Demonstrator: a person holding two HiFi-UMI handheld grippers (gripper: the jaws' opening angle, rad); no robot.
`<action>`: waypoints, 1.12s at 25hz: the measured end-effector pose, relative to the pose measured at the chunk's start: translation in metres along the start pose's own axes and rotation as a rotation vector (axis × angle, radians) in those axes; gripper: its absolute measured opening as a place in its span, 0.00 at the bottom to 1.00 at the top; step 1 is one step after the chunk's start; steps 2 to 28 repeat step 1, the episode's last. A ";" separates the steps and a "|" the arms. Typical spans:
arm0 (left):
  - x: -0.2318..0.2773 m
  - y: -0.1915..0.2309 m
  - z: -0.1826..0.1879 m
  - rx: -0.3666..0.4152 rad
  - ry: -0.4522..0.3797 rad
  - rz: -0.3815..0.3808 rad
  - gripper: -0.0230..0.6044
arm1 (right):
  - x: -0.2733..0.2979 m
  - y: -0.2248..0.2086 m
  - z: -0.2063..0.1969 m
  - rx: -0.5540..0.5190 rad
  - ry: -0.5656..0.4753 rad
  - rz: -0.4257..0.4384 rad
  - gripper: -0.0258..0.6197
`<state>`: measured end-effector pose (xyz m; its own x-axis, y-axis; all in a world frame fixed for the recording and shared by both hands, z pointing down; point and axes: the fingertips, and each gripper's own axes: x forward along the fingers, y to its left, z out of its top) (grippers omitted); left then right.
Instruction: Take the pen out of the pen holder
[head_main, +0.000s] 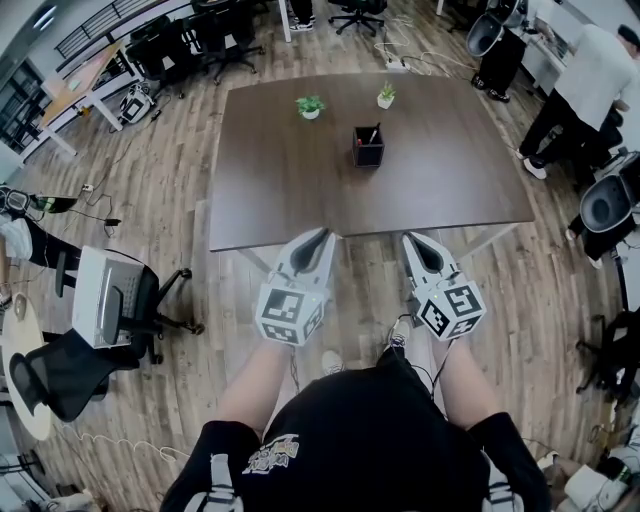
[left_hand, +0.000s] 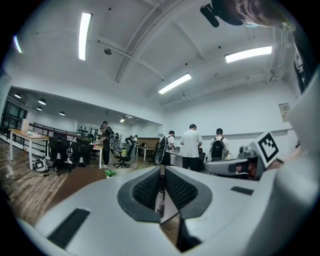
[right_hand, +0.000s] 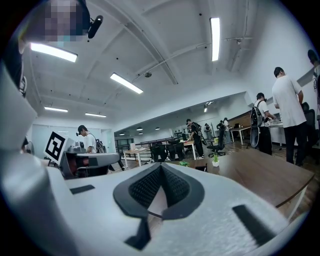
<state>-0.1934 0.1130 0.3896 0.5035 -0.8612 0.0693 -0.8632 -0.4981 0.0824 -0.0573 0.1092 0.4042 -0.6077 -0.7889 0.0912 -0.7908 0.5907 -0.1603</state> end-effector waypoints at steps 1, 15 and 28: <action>0.000 0.000 0.000 0.000 0.000 0.000 0.08 | -0.001 0.000 0.000 0.001 0.000 -0.001 0.05; 0.000 0.000 0.000 0.000 0.000 0.000 0.08 | -0.001 0.000 0.000 0.001 0.000 -0.001 0.05; 0.000 0.000 0.000 0.000 0.000 0.000 0.08 | -0.001 0.000 0.000 0.001 0.000 -0.001 0.05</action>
